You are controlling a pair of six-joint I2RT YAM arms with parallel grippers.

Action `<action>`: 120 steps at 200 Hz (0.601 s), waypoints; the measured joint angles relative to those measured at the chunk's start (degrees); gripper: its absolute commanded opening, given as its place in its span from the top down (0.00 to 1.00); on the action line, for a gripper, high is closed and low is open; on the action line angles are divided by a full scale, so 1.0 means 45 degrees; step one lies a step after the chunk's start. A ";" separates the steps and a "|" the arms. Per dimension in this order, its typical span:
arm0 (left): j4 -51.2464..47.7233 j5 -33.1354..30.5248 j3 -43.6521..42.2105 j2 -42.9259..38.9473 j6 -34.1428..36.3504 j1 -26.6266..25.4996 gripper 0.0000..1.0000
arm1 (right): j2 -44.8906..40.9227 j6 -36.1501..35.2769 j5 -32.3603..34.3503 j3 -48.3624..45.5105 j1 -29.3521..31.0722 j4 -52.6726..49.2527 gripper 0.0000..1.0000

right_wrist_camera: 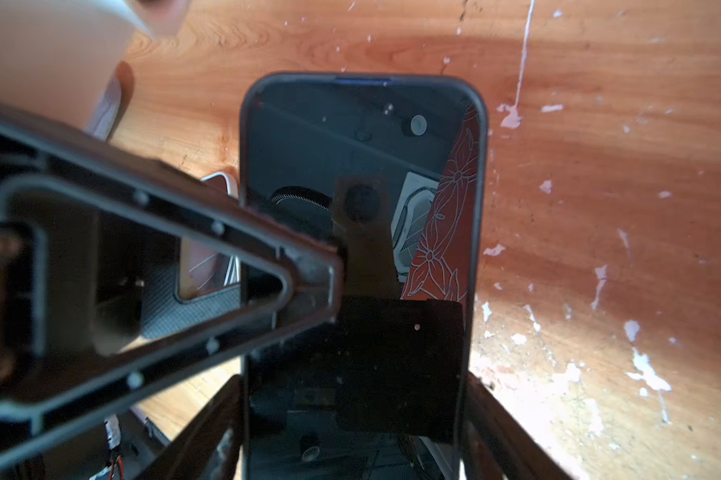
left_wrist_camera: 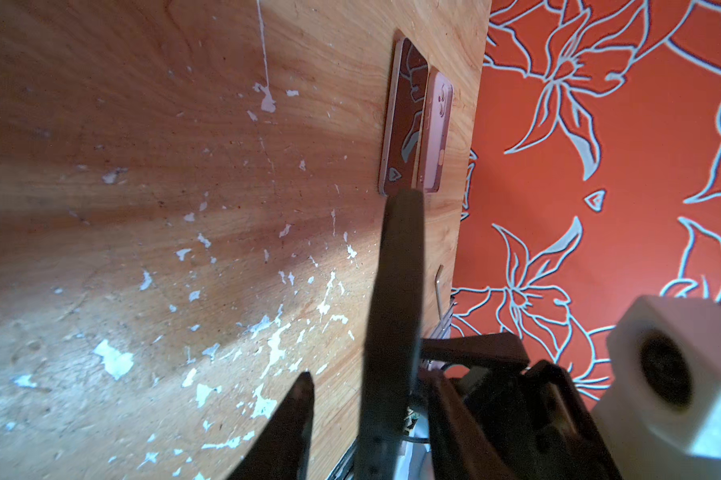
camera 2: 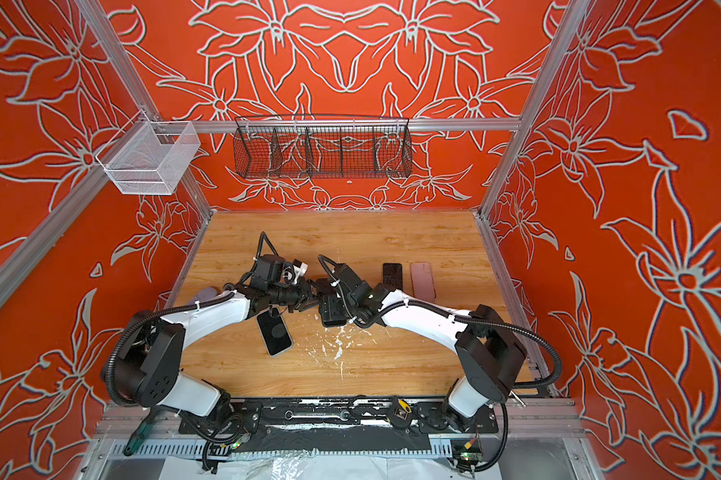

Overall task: Take the phone out of the phone case
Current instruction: 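Grasp the black phone with the left gripper from the right gripper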

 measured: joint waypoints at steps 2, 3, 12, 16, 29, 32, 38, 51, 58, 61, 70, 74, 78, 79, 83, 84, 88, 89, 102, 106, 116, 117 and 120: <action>0.0019 0.0005 0.0000 0.0000 0.0010 0.0000 0.61 | 0.0000 0.0000 -0.0029 0.0000 -0.0005 0.0000 0.43; 0.0029 0.0005 0.0000 0.0000 -0.0005 0.0000 0.62 | 0.0000 0.0000 -0.0034 0.0000 -0.0005 0.0000 0.43; 0.0083 0.0005 0.0000 0.0000 -0.0039 0.0000 0.63 | 0.0000 0.0015 -0.0087 -0.0005 -0.0005 0.0000 0.43; 0.0102 0.0005 0.0000 0.0000 -0.0039 0.0000 0.64 | 0.0000 0.0015 -0.0126 -0.0005 -0.0005 0.0000 0.43; 0.0131 0.0010 0.0000 0.0000 -0.0068 0.0000 0.68 | 0.0000 0.0024 -0.0175 -0.0039 -0.0005 0.0024 0.43; 0.0136 0.0010 0.0000 0.0000 -0.0107 0.0000 0.68 | 0.0000 0.0024 -0.0185 -0.0063 -0.0005 0.0058 0.43; 0.0151 0.0000 0.0000 0.0000 -0.0136 0.0000 0.70 | 0.0000 0.0029 -0.0199 -0.0112 -0.0005 0.0097 0.43; 0.0180 -0.0010 0.0000 0.0000 -0.0155 0.0000 0.73 | 0.0000 0.0039 -0.0233 -0.0219 -0.0005 0.0141 0.43; 0.0165 -0.0029 0.0000 0.0000 -0.0155 0.0000 0.75 | 0.0000 0.0044 -0.0253 -0.0253 -0.0005 0.0165 0.43; 0.0160 -0.0039 0.0000 0.0000 -0.0146 0.0000 0.75 | 0.0000 0.0049 -0.0253 -0.0257 -0.0005 0.0180 0.43; 0.0155 -0.0087 0.0000 0.0000 -0.0155 0.0000 0.77 | 0.0000 0.0053 -0.0262 -0.0257 -0.0005 0.0209 0.43; 0.0155 -0.0112 0.0000 0.0000 -0.0151 0.0000 0.78 | 0.0000 0.0049 -0.0262 -0.0257 -0.0005 0.0228 0.43; 0.0160 -0.0146 0.0000 0.0000 -0.0165 0.0000 0.79 | 0.0000 0.0049 -0.0262 -0.0257 -0.0005 0.0238 0.43; 0.0155 -0.0151 0.0000 0.0000 -0.0155 0.0000 0.79 | 0.0000 0.0053 -0.0262 -0.0257 -0.0005 0.0243 0.43; 0.0160 -0.0165 0.0000 0.0000 -0.0146 0.0000 0.80 | 0.0000 0.0053 -0.0262 -0.0257 -0.0005 0.0253 0.43; 0.0160 -0.0175 0.0000 0.0000 -0.0165 0.0000 0.80 | 0.0000 0.0049 -0.0267 -0.0257 -0.0005 0.0253 0.43; 0.0155 -0.0189 0.0000 0.0000 -0.0131 0.0000 0.81 | 0.0000 0.0053 -0.0267 -0.0257 -0.0005 0.0262 0.43; 0.0155 -0.0194 0.0000 0.0000 -0.0131 0.0000 0.81 | 0.0000 0.0053 -0.0267 -0.0257 -0.0005 0.0267 0.43; 0.0117 -0.0248 0.0005 0.0000 -0.0126 0.0005 0.84 | -0.0005 0.0053 -0.0277 -0.0257 -0.0005 0.0282 0.43; 0.0083 -0.0262 0.0015 0.0000 -0.0136 0.0005 0.85 | -0.0005 0.0053 -0.0282 -0.0257 -0.0005 0.0287 0.43; 0.0034 -0.0301 0.0034 0.0000 -0.0073 0.0005 0.87 | -0.0005 0.0058 -0.0325 -0.0253 -0.0005 0.0296 0.43; 0.0029 -0.0306 0.0034 0.0000 -0.0068 0.0005 0.87 | -0.0005 0.0058 -0.0330 -0.0257 -0.0005 0.0296 0.43; 0.0005 -0.0316 0.0044 0.0000 -0.0005 0.0005 0.87 | -0.0005 0.0068 -0.0364 -0.0257 -0.0010 0.0301 0.43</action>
